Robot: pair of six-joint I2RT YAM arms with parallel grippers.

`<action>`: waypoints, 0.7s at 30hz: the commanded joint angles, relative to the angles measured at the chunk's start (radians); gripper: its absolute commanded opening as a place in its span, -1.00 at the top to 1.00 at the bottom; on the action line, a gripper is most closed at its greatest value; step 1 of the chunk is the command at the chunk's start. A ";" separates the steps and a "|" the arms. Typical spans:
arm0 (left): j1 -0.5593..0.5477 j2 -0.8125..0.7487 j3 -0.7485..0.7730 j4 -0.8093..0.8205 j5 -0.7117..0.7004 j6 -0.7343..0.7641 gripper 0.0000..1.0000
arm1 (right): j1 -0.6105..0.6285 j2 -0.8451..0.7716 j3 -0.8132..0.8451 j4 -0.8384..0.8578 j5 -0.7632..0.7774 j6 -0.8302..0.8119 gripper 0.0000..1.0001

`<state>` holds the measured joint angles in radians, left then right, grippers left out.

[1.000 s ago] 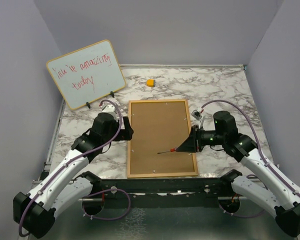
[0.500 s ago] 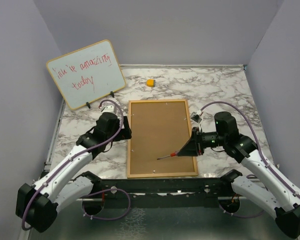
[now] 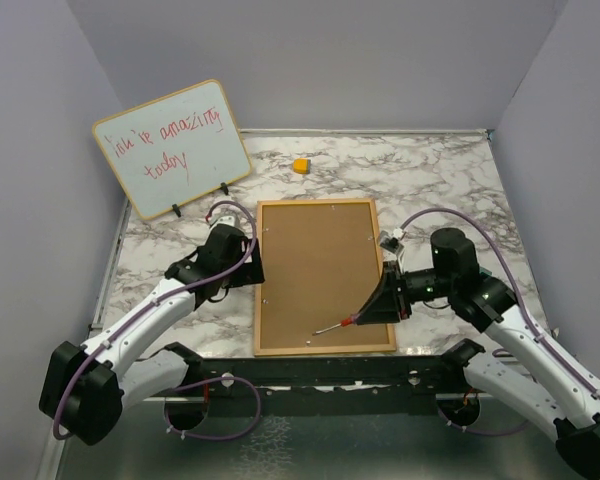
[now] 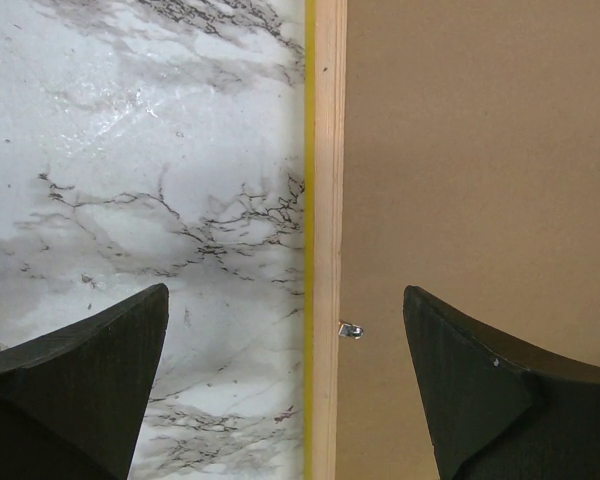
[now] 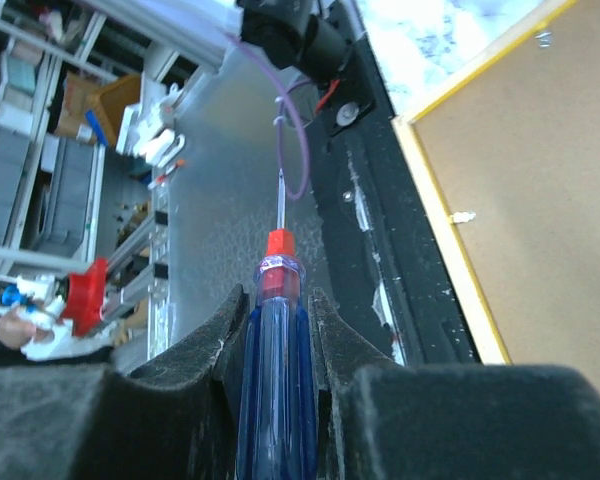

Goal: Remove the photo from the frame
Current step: Release the photo frame item from the photo frame.

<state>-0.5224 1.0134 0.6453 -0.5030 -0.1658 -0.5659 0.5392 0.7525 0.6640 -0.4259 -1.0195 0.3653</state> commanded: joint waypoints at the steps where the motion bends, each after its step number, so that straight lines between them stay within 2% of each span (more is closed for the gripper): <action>1: 0.007 0.049 0.032 -0.014 0.034 0.001 -0.98 | 0.070 -0.048 -0.012 0.076 -0.072 0.007 0.98; 12: 0.007 0.091 0.037 -0.038 -0.023 -0.020 -0.98 | 0.130 -0.107 -0.010 0.083 -0.077 0.016 0.98; 15: 0.007 0.143 0.045 -0.039 0.012 -0.006 -0.98 | 0.131 -0.073 0.013 0.013 0.058 0.017 0.98; 19: 0.007 0.196 0.053 -0.039 0.058 0.009 -0.94 | 0.130 0.027 0.058 -0.101 0.406 0.080 0.98; 21: 0.007 0.199 0.053 -0.039 0.061 0.010 -0.92 | 0.130 0.082 0.071 -0.119 0.501 0.126 0.98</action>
<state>-0.5186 1.1995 0.6727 -0.5236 -0.1448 -0.5709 0.6662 0.7547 0.6922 -0.4435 -0.8318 0.4042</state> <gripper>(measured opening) 0.973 0.242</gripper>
